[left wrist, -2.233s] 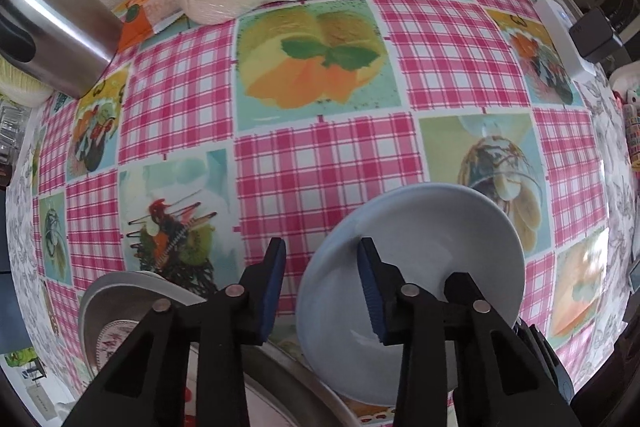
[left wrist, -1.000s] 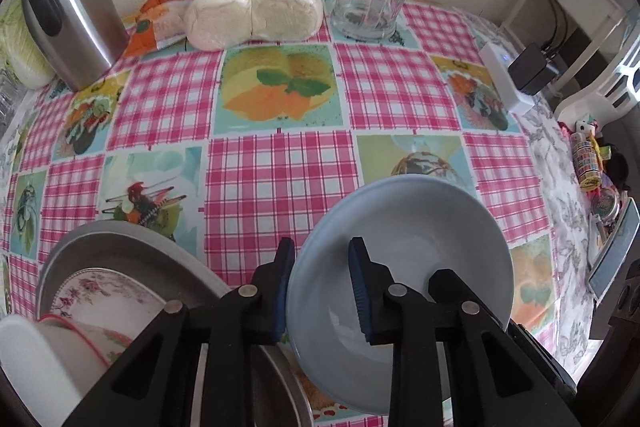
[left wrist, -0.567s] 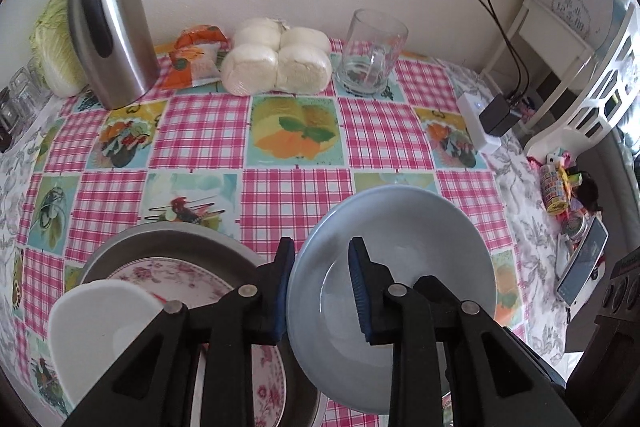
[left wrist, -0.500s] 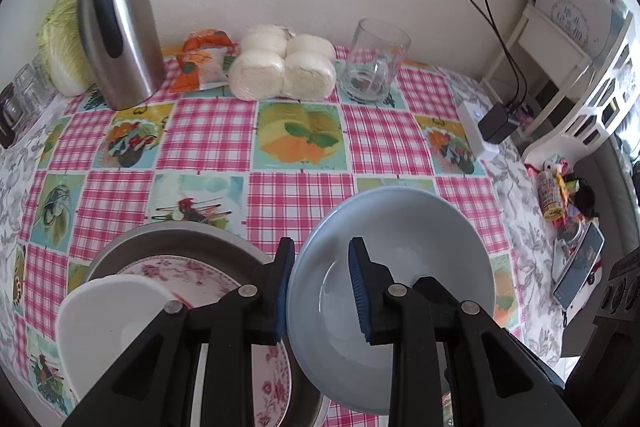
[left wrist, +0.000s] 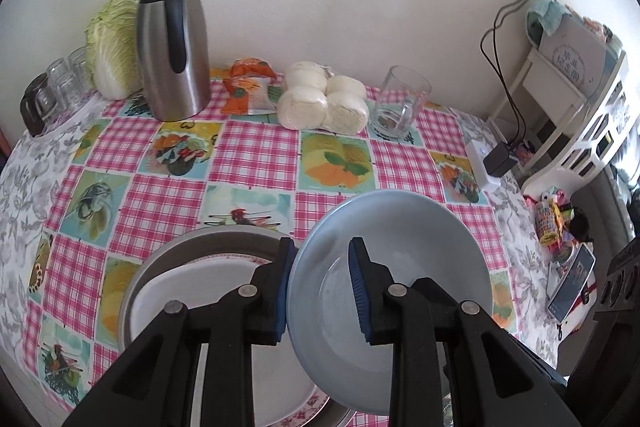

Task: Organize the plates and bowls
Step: 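Lift the pale blue bowl and carry it over the steel pan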

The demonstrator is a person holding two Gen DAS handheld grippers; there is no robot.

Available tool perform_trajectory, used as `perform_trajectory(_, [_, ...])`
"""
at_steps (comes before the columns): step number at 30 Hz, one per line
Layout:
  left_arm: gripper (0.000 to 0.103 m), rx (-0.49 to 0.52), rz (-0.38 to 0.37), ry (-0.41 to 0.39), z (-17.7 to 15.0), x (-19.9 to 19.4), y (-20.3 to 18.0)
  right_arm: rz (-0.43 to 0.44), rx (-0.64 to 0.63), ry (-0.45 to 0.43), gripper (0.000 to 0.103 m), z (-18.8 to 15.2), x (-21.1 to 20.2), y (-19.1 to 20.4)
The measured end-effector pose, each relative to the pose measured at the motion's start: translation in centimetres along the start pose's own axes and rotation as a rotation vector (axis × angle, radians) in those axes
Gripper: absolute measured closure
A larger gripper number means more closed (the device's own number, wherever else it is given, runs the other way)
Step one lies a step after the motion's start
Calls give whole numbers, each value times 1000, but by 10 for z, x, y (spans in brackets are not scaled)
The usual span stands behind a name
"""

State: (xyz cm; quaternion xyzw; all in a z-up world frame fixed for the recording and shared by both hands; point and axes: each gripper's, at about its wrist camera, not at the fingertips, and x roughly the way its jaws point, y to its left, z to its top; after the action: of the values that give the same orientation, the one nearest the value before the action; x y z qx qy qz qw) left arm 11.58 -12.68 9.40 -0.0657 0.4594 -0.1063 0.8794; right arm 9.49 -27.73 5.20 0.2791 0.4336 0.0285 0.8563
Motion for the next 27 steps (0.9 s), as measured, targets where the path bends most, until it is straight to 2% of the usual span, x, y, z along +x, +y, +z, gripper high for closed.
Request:
perform_trajectory(11, [74,-116,0,-95,-10,-34,47,37,-89,9,87,-15,1,48])
perform_trajectory(27, [74,-196,10,-170,-30,-67,95,60,-205,25,87,-39,1,99])
